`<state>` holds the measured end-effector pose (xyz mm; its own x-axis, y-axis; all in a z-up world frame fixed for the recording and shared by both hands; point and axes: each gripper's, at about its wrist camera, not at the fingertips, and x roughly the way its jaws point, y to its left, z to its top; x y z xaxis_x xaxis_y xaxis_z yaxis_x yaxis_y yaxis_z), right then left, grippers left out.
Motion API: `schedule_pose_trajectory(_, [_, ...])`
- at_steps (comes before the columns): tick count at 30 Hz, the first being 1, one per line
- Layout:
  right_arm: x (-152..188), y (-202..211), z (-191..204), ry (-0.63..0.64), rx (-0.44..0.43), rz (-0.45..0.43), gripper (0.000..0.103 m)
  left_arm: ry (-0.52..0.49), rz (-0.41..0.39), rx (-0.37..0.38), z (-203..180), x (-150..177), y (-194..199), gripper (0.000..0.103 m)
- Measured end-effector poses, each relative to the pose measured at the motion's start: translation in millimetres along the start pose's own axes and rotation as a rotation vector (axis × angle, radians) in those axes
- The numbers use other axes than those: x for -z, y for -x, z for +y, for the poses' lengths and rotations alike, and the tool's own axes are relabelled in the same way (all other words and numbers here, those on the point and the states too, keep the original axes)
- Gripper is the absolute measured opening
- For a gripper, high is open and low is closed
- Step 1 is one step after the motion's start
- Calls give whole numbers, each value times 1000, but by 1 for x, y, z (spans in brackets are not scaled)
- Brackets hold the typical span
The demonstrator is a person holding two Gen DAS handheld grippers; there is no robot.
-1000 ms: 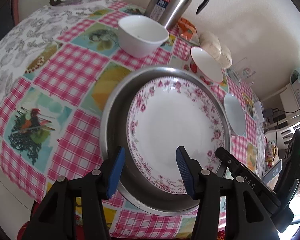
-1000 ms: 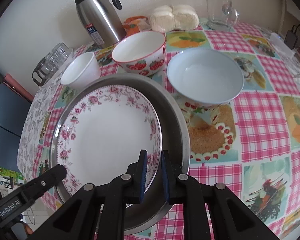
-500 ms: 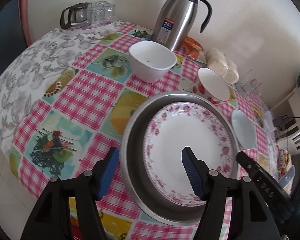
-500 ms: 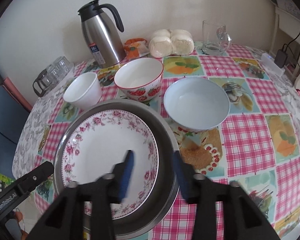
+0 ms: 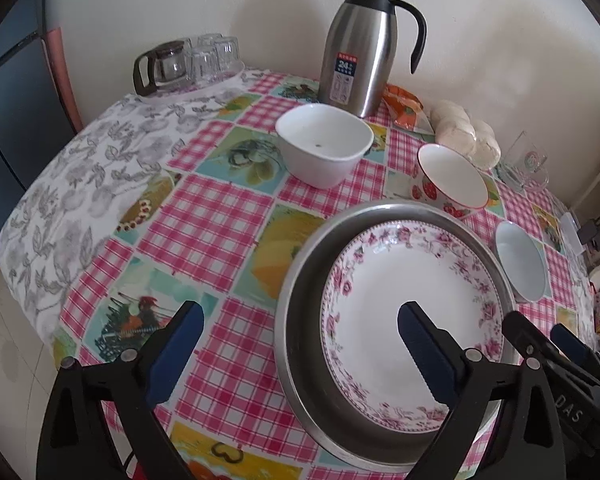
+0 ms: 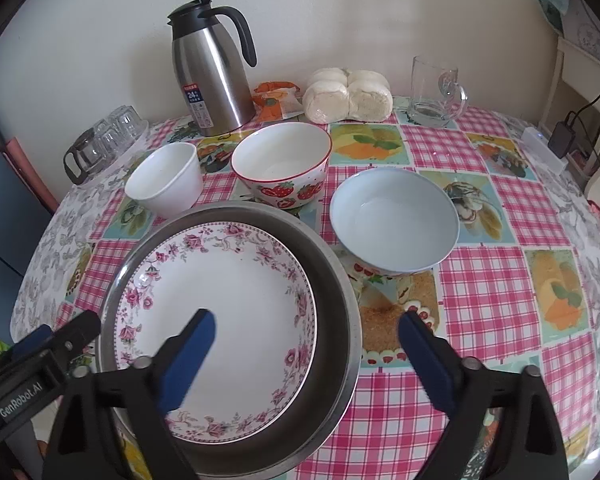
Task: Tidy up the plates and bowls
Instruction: 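Move both tools toward the red-rimmed white strawberry bowl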
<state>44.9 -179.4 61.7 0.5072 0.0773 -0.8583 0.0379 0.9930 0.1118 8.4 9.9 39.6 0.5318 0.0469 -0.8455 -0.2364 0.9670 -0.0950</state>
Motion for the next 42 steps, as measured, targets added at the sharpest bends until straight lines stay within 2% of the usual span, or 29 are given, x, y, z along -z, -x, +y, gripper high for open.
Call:
schedule_pose_trajectory(3, [-1, 2, 0, 5, 5, -15, 103, -3, -27, -9, -2, -2, 4, 98])
schedule_pose_trajectory(6, [-2, 4, -2, 4, 3, -35, 103, -14, -47, -11, -5, -5, 7, 98])
schedule_pose_trajectory(12, [-5, 11, -10, -18, 14, -87, 103, 8, -98, 26, -11, -15, 10, 98])
schedule_pose_trajectory(15, [-7, 12, -16, -38, 4, -103, 103, 39, -119, 73, -11, -23, 8, 98])
schedule_pose_trajectory(23, [-13, 6, -30, -68, 21, -113, 103, 39, -152, 84, -22, -45, 3, 98])
schedule_pose_trajectory(30, [-25, -2, -41, -98, 31, -121, 103, 58, -132, 140, -37, -69, -16, 98])
schedule_pose_trajectory(40, [-37, -20, -58, -105, 52, -121, 103, -35, -109, 168, -81, -86, -41, 98])
schedule_pose_trajectory(42, [-37, -23, -62, -99, 64, -110, 103, -54, -95, 192, -90, -89, -46, 98])
